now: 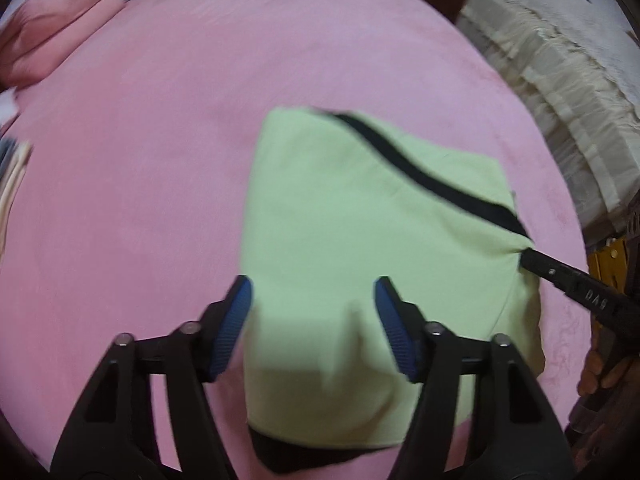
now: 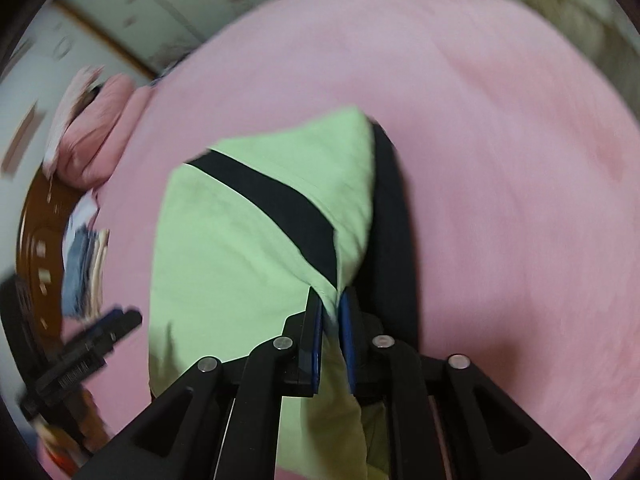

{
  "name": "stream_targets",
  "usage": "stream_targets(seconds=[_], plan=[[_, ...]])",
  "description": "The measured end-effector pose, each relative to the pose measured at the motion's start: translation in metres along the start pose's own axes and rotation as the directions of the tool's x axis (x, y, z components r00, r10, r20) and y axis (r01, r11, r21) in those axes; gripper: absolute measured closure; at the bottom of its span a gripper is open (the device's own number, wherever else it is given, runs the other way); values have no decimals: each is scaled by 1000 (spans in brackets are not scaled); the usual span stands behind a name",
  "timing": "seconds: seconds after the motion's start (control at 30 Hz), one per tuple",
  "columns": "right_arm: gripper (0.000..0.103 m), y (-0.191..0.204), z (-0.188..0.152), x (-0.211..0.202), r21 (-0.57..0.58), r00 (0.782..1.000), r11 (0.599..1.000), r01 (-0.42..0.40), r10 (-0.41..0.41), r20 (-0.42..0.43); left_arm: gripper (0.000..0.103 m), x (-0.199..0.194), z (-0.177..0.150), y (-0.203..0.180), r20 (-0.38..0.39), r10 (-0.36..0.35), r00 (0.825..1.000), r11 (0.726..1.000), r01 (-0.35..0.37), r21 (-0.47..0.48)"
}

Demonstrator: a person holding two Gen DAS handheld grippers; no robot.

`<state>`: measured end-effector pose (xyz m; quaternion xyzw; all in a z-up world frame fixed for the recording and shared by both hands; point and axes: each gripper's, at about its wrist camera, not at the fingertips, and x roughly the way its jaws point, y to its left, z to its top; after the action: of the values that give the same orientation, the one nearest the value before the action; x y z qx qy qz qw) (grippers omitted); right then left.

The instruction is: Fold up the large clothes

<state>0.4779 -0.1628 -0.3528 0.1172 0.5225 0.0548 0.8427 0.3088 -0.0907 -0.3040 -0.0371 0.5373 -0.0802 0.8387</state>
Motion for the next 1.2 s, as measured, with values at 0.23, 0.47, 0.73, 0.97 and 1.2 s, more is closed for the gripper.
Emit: stream_targets(seconds=[0.23, 0.47, 0.73, 0.97, 1.2], plan=[[64, 34, 34, 3, -20, 986, 992, 129, -126, 106, 57, 48, 59, -14, 1, -60, 998, 997, 60, 40], [102, 59, 57, 38, -1, 977, 980, -200, 200, 72, 103, 93, 102, 7, -3, -90, 996, 993, 90, -74], [103, 0, 35, 53, 118, 972, 972, 203, -215, 95, 103, 114, 114, 53, 45, -15, 999, 994, 20, -106], [103, 26, 16, 13, 95, 989, 990, -106, 95, 114, 103, 88, 82, 33, -53, -213, 976, 975, 209, -69], [103, 49, -34, 53, 54, 1000, 999, 10, -10, -2, 103, 95, 29, 24, -57, -111, 992, 992, 108, -64]])
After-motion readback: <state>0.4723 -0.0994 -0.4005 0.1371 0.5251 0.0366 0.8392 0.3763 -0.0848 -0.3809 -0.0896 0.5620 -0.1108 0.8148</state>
